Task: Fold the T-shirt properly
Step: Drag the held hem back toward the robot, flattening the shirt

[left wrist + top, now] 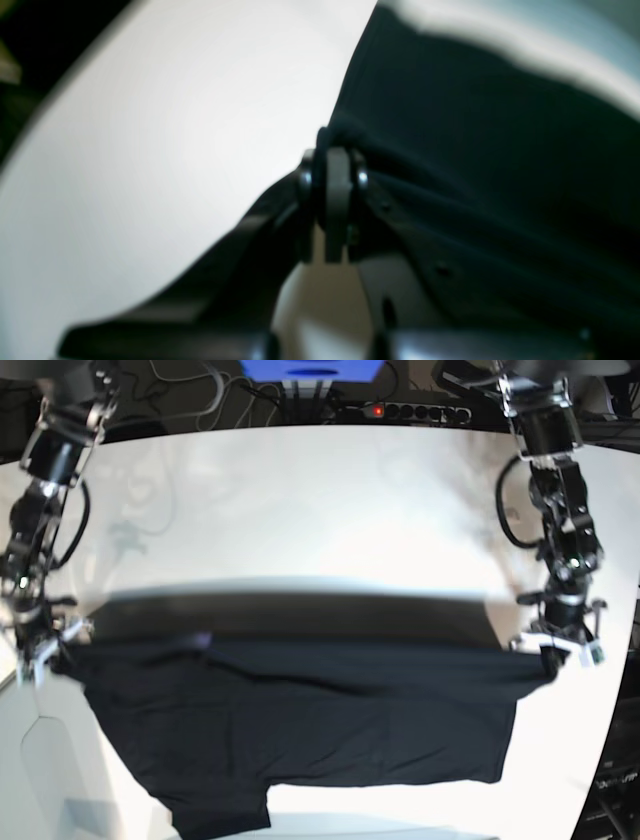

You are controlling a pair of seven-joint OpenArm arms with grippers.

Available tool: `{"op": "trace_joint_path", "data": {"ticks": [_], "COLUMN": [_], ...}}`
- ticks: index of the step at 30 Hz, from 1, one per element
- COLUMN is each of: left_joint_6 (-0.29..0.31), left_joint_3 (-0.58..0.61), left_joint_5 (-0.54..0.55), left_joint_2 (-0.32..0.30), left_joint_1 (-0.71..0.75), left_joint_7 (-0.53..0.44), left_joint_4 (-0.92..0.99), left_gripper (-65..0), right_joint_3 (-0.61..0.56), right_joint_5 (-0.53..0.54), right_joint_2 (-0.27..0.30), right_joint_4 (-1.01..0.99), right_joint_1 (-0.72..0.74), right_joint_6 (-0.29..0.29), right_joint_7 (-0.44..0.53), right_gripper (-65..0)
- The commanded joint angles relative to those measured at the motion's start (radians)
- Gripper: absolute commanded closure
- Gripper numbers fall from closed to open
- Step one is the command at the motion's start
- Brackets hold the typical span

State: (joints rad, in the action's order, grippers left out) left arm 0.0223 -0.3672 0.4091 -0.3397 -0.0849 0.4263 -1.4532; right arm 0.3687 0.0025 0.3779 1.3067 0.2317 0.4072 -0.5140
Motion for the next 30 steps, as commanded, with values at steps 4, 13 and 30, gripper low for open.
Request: {"op": "trace_joint_path", "data": {"ticks": [4,13,30], "left_joint_6": [-0.015,-0.015,-0.015], "left_joint_3": [-0.010,-0.013,-0.160], "left_joint_5": [-0.011,-0.011,-0.009], "left_joint_2": [-0.020,-0.019,0.027], "left_joint_1": [-0.114,-0.111,0.234], "left_joint_7": [0.047,0.090,0.093], "left_joint_4": [-0.017,-0.017,-0.125], "left_gripper": [-0.1,-0.1,-0.1], "right_joint_3": [-0.069,-0.098,0.091], "right_joint_5": [-0.002,-0.002,0.000], "right_joint_2": [0.057,0.079,-0.020], "right_joint_4": [0.020,0.034,0.356], "right_joint_1": [0.143,0.150,-0.332], "right_joint_6": [-0.009,-0.009,-0.008], "right_joint_7": [-0.027,-0.120,-0.117], "right_gripper": [0.0,0.0,0.0]}}
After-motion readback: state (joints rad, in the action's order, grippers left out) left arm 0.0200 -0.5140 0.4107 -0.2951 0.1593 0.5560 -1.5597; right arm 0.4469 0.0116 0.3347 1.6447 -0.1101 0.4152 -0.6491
